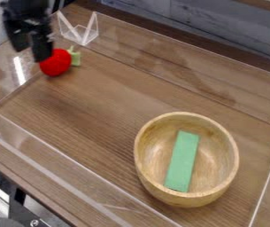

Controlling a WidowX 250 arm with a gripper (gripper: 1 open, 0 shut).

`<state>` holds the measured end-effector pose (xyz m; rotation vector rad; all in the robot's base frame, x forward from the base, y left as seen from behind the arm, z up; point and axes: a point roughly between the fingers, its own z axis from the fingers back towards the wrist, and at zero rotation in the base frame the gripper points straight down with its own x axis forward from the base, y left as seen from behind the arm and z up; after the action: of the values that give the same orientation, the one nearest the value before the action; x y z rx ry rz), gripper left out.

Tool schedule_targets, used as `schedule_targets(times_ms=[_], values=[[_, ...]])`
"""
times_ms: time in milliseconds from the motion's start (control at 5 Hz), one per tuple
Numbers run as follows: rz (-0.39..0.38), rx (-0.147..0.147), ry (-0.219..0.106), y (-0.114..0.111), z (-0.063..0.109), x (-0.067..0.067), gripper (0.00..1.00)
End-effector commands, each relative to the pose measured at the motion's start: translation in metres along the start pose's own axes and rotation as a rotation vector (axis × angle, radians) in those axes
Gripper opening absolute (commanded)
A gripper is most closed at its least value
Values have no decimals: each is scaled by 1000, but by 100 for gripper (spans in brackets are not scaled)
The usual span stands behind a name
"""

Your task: Move the red object to the right side of the table

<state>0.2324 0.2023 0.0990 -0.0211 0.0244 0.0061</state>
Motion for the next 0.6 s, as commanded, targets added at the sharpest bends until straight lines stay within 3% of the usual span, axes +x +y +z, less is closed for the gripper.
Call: schedule_targets(times_ms=[0,400], values=[[-5,39,-69,13,8,13,100],[49,27,-82,11,-3,37,100]])
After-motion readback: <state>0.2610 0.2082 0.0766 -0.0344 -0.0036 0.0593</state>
